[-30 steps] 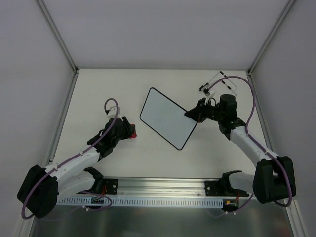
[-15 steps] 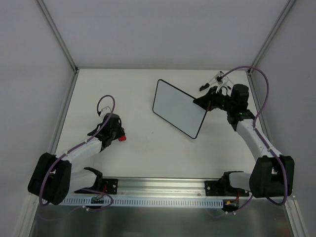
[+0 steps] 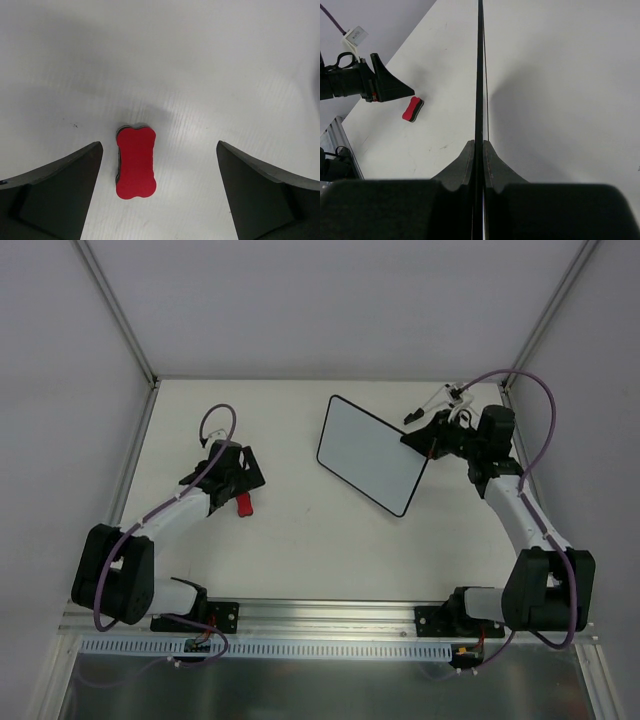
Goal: Erase the whiteboard
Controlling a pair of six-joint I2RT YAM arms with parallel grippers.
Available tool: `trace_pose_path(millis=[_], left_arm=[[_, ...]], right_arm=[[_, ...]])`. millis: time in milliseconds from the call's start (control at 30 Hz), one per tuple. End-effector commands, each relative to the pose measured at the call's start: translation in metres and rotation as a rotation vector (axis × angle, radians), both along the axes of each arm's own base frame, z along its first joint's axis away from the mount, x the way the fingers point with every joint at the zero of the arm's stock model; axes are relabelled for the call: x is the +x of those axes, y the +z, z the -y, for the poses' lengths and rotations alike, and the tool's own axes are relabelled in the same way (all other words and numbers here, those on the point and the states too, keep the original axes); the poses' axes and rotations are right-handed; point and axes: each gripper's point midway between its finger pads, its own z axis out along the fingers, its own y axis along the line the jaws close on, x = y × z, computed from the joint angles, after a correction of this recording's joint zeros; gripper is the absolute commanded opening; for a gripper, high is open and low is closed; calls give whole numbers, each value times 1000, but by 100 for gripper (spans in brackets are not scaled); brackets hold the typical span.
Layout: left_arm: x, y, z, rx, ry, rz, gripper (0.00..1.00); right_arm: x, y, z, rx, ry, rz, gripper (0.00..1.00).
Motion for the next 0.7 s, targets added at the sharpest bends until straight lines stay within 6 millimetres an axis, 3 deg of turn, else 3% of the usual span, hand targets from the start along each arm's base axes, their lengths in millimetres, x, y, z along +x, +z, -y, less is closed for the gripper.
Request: trace_pose_path(millis=[0,233,333,367,567,600,667], left_arm=[[9,40,-1,20,-45,81,99],[4,76,1,22,-118,170,99],[-1,88,4,10,-149,201,99],[-3,94,4,9,-158,220,99],[-11,104,1,15,-172,253,99],[-12,103,1,19,-171,250,99],[-14,101,-1,23,-170,245,99]], right_arm=[[12,57,6,41,24,156,0],[35,74,48,43,-52,186,0],[49,87,73,44,-77,213,0],[55,100,87,36,-98,243,0],[86,111,134,61,-132,230,0],[91,122,139,56,-136,254,0],[103,119,153,66,-155,237,0]])
